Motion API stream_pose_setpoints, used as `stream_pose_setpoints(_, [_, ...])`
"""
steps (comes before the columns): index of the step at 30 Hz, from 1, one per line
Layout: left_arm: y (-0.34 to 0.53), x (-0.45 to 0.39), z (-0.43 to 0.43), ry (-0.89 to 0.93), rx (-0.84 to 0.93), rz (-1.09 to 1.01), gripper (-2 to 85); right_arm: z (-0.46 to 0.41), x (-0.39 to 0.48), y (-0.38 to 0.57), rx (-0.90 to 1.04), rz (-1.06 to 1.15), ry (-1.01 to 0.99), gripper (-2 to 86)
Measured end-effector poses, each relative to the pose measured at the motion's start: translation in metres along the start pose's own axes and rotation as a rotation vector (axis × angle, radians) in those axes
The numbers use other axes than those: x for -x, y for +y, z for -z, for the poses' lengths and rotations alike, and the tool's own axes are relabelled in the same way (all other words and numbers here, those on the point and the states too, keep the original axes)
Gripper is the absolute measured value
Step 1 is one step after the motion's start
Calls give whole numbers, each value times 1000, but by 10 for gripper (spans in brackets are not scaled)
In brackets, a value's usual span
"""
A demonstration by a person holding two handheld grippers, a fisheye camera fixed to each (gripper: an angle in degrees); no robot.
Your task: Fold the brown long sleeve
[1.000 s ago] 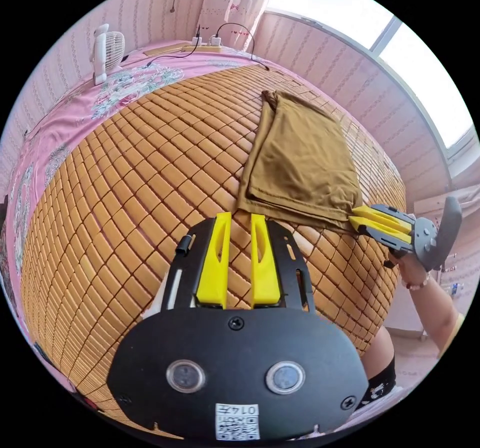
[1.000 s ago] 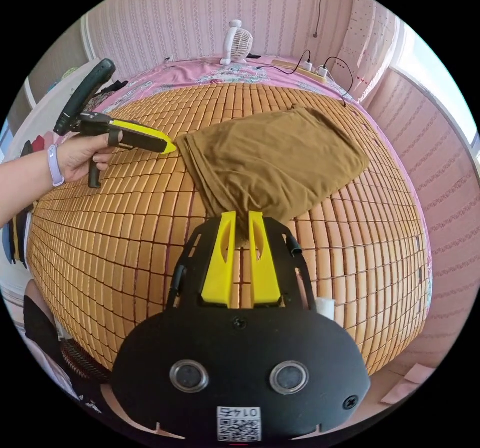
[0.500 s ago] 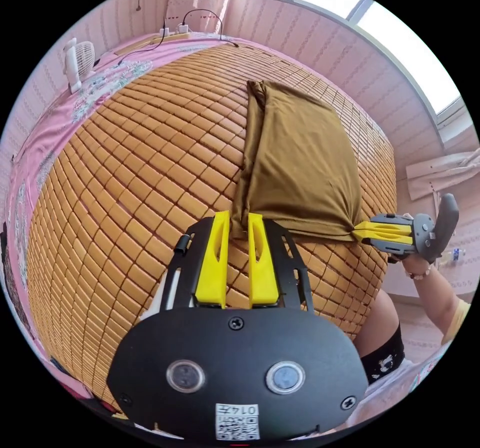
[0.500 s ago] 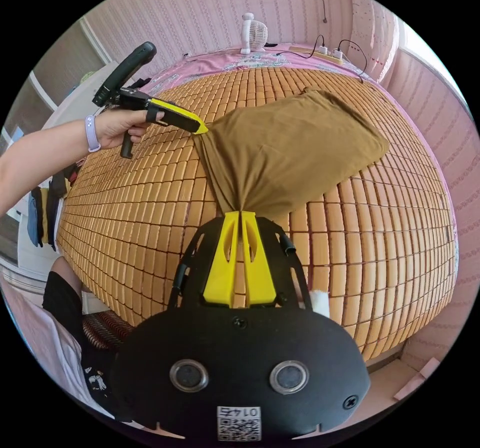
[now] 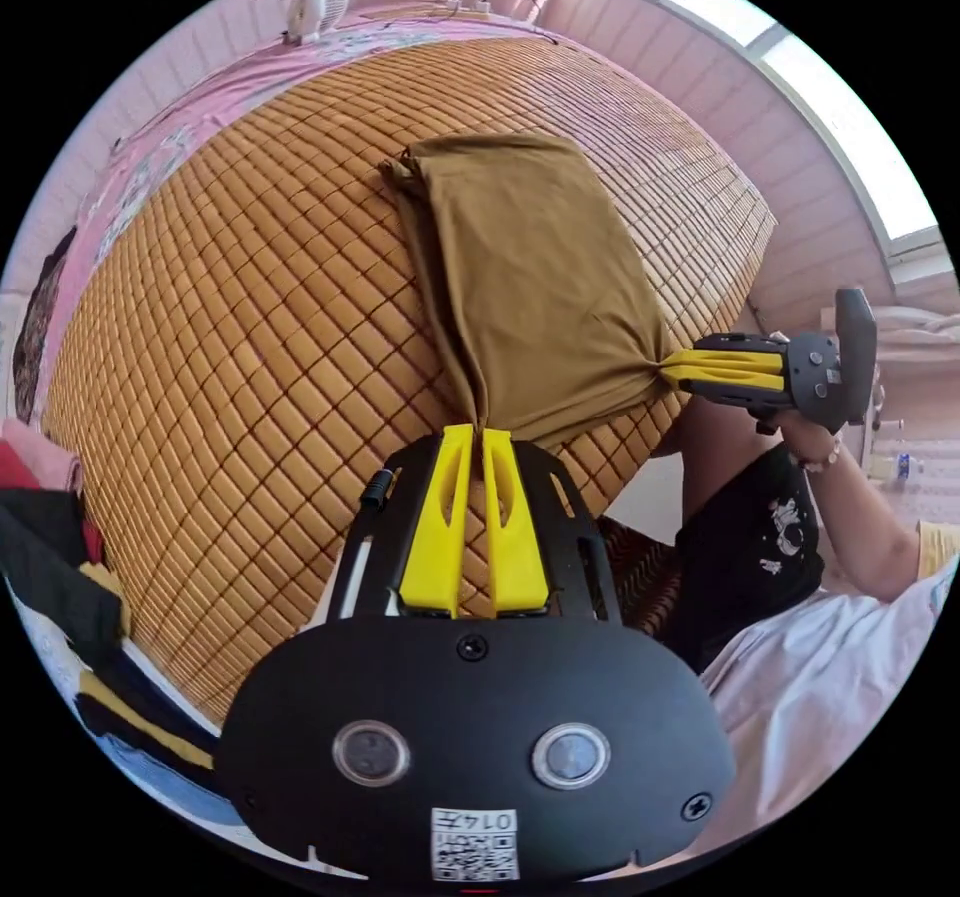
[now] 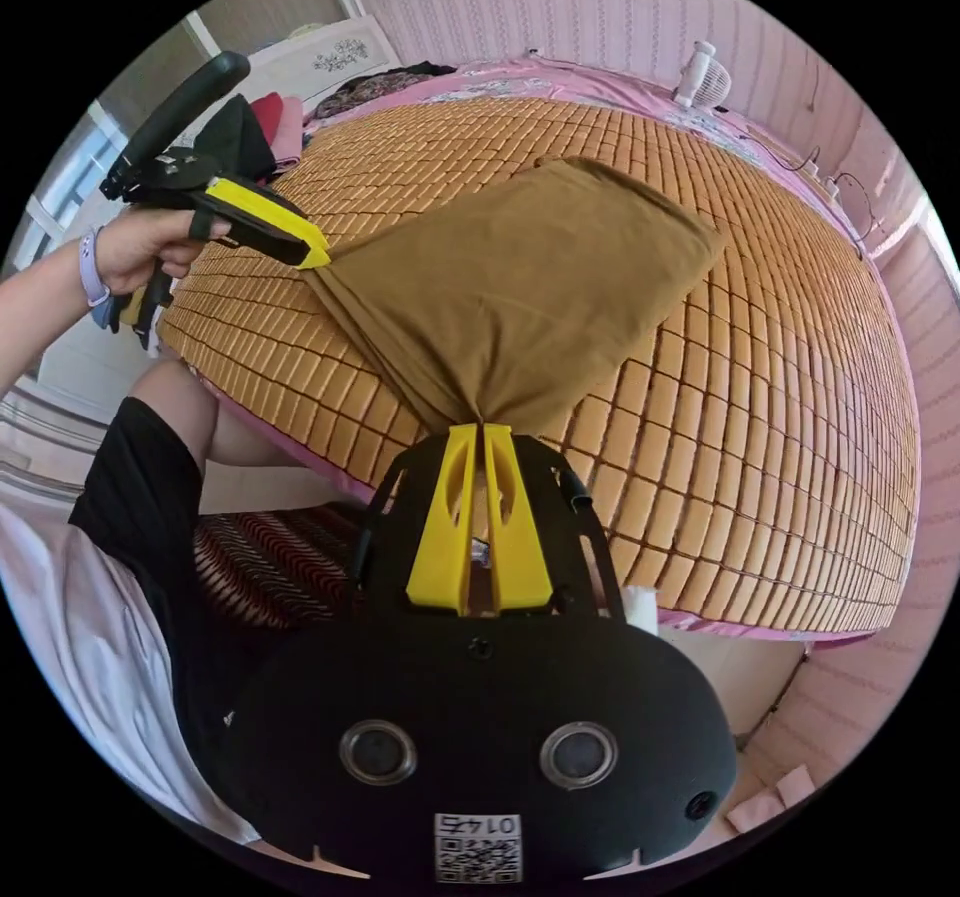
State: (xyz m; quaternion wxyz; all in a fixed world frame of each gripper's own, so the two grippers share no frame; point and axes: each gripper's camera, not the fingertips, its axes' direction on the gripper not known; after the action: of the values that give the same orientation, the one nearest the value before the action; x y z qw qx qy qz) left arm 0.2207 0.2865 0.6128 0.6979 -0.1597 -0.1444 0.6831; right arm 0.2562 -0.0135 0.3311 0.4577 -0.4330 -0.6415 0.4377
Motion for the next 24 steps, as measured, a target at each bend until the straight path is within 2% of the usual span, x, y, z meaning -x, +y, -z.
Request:
stream_pose_setpoints(5, [123, 34, 27, 132, -196, 261, -8, -13, 63, -5, 27, 60, 62, 4])
stream_pose_setpoints(7, [157, 42, 28, 144, -255, 310, -9, -13, 83, -6, 39, 54, 151, 4])
stream_pose_setpoints(10, [201, 53, 17, 203, -305, 391, -8, -10, 105, -2, 41, 99, 164, 5])
stream_pose_setpoints(13, [226, 54, 5, 217, -359, 398, -1, -12, 122, -1, 60, 102, 123, 9])
stream_pose_setpoints(17, [238, 53, -8, 205, -380, 359, 51, -11, 139, 2, 20, 100, 19, 19])
stream_pose_setpoints(20, [243, 49, -16, 108, -370, 311, 66, -17, 153, -3, -1, 136, -21, 33])
stream_pose_setpoints(24, [246, 51, -34, 111, -310, 282, 76, -32, 171, -26, 29, 194, -43, 54])
